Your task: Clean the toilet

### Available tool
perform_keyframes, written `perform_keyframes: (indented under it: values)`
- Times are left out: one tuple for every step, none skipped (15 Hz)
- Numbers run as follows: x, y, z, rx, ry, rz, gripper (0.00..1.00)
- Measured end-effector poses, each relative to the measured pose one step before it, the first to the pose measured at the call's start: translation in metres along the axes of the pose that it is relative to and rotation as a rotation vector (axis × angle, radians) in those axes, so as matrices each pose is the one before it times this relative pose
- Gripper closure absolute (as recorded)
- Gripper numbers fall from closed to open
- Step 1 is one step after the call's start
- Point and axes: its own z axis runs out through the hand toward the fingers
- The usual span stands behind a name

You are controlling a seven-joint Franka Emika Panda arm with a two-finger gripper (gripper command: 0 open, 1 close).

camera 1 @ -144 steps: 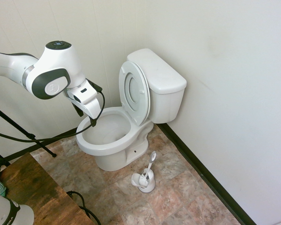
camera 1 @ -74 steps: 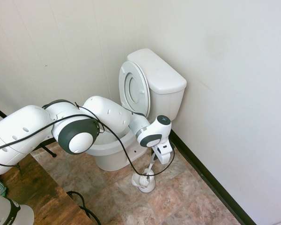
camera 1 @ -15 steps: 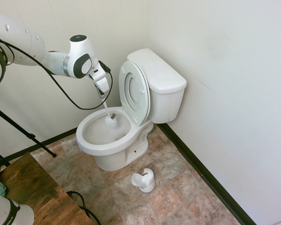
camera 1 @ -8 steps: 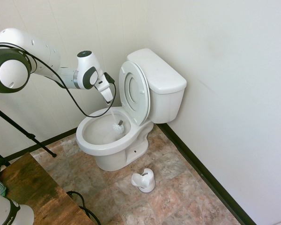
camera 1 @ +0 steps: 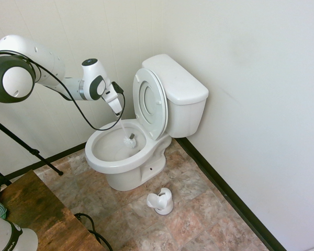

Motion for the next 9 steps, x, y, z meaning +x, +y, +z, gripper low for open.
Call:
perform_keyframes:
  values:
    - [-0.00638,-0.00099,-0.00087,0.00151,-0.00059,-0.00548,1.00]
    - [-0.00493,-0.00075,-0.00063,0.00109,0.00110,-0.00585,1.00]
    - [-0.00310,-0.00026,0.00006,-0.00003,0.00178,-0.00550,1.00]
    - [-0.00289,-0.00022,0.00006,-0.00003,0.00187,-0.00413,1.00]
    - [-0.00289,-0.00020,0.00012,-0.00011,0.00012,-0.00286,1.00]
    - [-0.00323,-0.00004,0.00013,-0.00045,-0.00109,-0.00428,1.00]
    - [-0.00391,0.00043,0.00026,-0.00145,-0.00129,-0.00409,1.00]
    - [-0.00392,0.00139,0.00111,-0.00376,-0.00201,-0.00433,1.00]
    - [-0.00474,0.00205,0.00149,-0.00486,-0.00286,-0.00590,1.00]
